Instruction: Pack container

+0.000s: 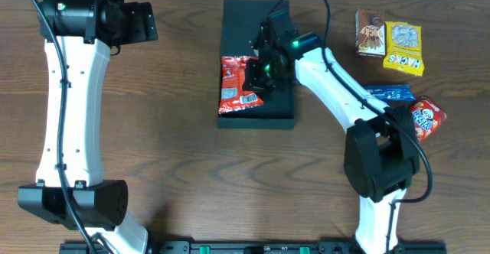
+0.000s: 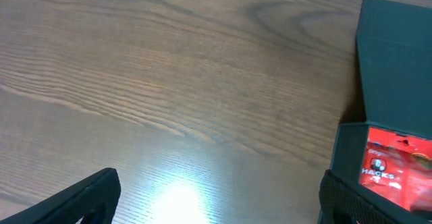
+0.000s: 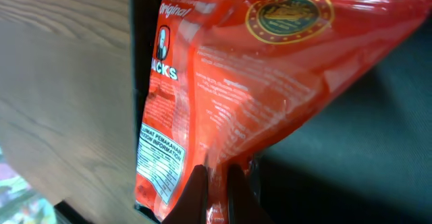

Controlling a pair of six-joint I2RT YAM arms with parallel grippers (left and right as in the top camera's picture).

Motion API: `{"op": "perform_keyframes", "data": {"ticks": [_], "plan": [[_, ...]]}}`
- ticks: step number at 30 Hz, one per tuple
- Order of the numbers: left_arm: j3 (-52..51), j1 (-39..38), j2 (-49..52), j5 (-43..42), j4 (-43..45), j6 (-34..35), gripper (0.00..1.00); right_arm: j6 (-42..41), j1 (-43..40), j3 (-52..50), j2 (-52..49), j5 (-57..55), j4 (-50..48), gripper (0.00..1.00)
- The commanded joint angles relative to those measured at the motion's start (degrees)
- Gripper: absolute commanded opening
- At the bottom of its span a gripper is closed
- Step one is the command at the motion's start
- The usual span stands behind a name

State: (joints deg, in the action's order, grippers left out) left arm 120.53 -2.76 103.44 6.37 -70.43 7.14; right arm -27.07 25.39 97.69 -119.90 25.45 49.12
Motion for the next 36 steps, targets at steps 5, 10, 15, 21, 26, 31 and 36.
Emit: {"op": "perform_keyframes", "data": {"ticks": [5,10,15,21,26,31,36], "plan": [[-0.07,0.24,0.33,-0.46,0.24,-0.96,0.95,1.46,0.26,-0.44,0.33,-2.95,0.96,0.01],[-0.07,0.24,0.33,-0.5,0.63,-0.96,0.95,4.02,1.36,-0.44,-0.09,-3.02,0.96,0.22],[-0.07,0.24,0.33,-0.48,0.59,-0.96,0.95,4.46,0.7,0.48,0.44,-4.22,0.15,0.92],[-6.01,0.22,0.42,-8.81,4.11,-0.92,0.95,9.6,-4.17,10.64,6.49,-7.78,7.15,0.75],[-23.3,-1.44,0.42,-15.41,14.03,2.43,1.0,10.08,-12.09,12.04,14.27,-28.87,9.66,0.83],[-33.46,-4.5,0.42,-17.49,21.59,4.42,1.0,12.0,-24.74,11.98,11.37,-33.79,8.87,0.89],[-38.93,-9.55,0.44,-19.69,27.98,7.13,0.99,11.89,-36.7,11.98,4.7,-34.8,5.55,0.92]]}}
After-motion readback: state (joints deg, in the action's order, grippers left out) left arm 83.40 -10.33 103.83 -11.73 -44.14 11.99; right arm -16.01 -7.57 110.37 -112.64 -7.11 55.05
